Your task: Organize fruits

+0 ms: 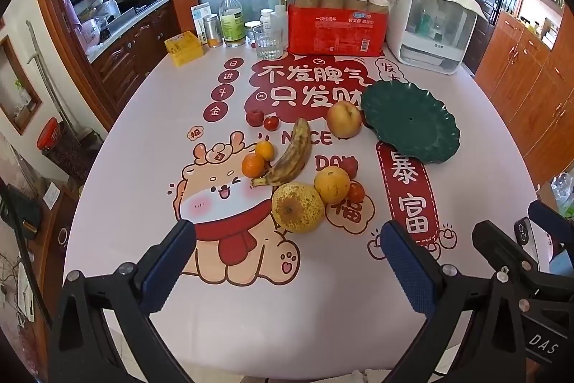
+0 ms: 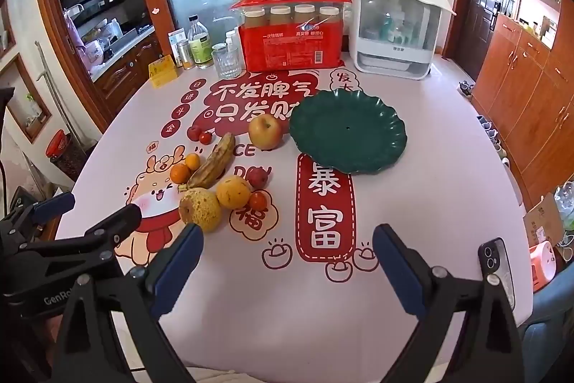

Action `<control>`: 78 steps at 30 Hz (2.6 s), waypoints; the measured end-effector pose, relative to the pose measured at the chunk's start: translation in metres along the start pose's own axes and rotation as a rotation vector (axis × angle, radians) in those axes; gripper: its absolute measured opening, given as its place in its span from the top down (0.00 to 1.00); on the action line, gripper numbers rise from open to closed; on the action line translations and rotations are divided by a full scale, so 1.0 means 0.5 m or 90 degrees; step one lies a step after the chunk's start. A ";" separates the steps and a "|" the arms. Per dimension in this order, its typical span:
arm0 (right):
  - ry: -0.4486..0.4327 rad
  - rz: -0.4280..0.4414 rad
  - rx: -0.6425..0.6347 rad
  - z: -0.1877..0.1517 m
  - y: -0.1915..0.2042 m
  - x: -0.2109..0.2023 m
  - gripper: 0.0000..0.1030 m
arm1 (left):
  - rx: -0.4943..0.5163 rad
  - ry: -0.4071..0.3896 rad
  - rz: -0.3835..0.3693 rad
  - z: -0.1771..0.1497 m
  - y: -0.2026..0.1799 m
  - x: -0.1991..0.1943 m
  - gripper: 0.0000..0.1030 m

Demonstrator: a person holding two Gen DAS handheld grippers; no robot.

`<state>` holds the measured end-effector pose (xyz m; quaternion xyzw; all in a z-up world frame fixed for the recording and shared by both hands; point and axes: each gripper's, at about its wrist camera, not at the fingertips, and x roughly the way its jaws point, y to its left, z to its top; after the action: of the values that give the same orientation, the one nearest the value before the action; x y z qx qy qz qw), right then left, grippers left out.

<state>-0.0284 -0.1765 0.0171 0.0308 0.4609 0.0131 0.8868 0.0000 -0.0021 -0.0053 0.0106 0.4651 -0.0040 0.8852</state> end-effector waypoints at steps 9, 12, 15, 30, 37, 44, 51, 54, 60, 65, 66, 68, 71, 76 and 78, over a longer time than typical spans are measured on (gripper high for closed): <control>0.004 0.000 0.003 -0.008 -0.012 0.003 0.07 | 0.006 -0.006 -0.002 -0.003 -0.003 0.002 0.04; 0.004 0.002 0.005 -0.011 -0.017 0.003 0.07 | 0.002 -0.003 0.000 -0.006 -0.012 -0.003 0.04; 0.004 0.002 0.005 -0.011 -0.018 0.002 0.07 | 0.002 -0.003 0.000 -0.008 -0.016 0.000 0.04; 0.003 0.003 0.006 -0.012 -0.024 0.003 0.07 | 0.003 -0.004 0.001 -0.018 -0.024 -0.010 0.04; 0.005 0.004 0.007 -0.011 -0.026 0.003 0.07 | 0.003 -0.002 0.001 -0.021 -0.027 -0.010 0.04; 0.006 0.005 0.008 -0.012 -0.027 0.005 0.07 | 0.005 0.005 -0.001 -0.033 -0.040 -0.008 0.04; 0.005 0.005 0.009 -0.008 -0.026 0.006 0.07 | 0.005 0.007 -0.001 -0.036 -0.044 -0.006 0.04; 0.003 0.007 0.012 -0.006 -0.029 0.008 0.07 | 0.006 0.010 -0.003 -0.037 -0.045 -0.005 0.04; -0.003 0.009 0.013 0.007 -0.016 0.007 0.07 | 0.005 0.006 0.000 -0.034 -0.038 -0.007 0.04; -0.007 0.013 0.010 0.027 0.010 0.006 0.07 | 0.002 0.008 0.000 0.010 0.002 0.004 0.04; -0.008 0.013 0.008 0.031 0.017 0.008 0.07 | 0.002 0.009 0.001 0.015 0.009 0.002 0.04; -0.007 0.015 0.006 0.037 0.028 0.011 0.07 | 0.004 0.011 0.003 0.023 0.020 0.005 0.04; -0.003 0.018 0.005 0.045 0.044 0.020 0.07 | 0.003 0.018 0.011 0.034 0.045 0.011 0.04; 0.012 0.019 -0.008 0.056 0.085 0.043 0.07 | -0.005 0.038 0.016 0.042 0.089 0.028 0.04; 0.021 0.023 -0.015 0.060 0.100 0.054 0.07 | -0.007 0.046 0.015 0.045 0.107 0.039 0.04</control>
<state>0.0121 -0.1264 0.0157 0.0282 0.4748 0.0349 0.8790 0.0305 0.0509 -0.0076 0.0112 0.4968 0.0095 0.8677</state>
